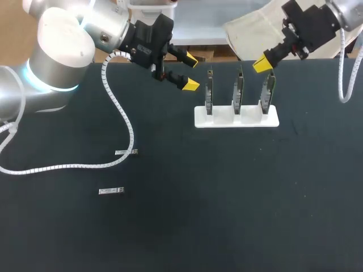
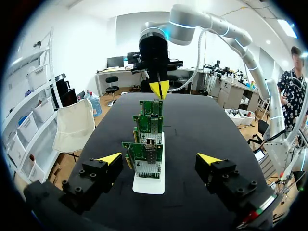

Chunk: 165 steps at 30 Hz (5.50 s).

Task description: Pick up the optical module with the left hand, and insert it into the network port with the right hand.

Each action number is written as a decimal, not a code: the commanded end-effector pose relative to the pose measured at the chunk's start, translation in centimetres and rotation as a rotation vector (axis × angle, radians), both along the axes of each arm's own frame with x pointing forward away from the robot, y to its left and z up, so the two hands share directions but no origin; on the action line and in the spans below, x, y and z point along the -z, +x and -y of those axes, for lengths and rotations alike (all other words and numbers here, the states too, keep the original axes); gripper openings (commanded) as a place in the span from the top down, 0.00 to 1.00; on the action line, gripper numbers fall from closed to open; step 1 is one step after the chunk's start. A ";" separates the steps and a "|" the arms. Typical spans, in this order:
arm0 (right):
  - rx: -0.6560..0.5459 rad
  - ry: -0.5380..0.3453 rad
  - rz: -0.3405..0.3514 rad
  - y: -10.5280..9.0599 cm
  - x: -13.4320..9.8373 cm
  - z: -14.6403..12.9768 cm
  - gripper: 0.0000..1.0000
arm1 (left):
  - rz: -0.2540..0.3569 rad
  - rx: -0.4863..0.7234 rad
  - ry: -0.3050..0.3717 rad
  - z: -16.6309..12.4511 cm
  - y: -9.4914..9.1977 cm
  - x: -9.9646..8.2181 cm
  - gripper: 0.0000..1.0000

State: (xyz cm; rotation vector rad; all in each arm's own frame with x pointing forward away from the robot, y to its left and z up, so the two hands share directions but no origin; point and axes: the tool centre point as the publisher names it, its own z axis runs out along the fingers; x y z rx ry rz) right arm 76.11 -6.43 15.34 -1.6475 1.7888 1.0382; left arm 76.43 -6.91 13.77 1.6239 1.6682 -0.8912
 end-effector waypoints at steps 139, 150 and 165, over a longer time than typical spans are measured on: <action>-0.001 -0.035 0.043 1.5 0.7 -0.8 0.00 | -0.046 -0.109 0.810 -19.6 -13.8 8.9 0.00; -0.001 -0.035 0.043 1.5 0.7 -0.8 0.00 | -0.022 -0.073 0.803 -19.4 -12.9 10.5 0.00; -0.001 -0.035 0.043 1.5 0.7 -0.8 0.00 | -0.032 -0.064 0.826 -18.7 -12.4 12.1 0.00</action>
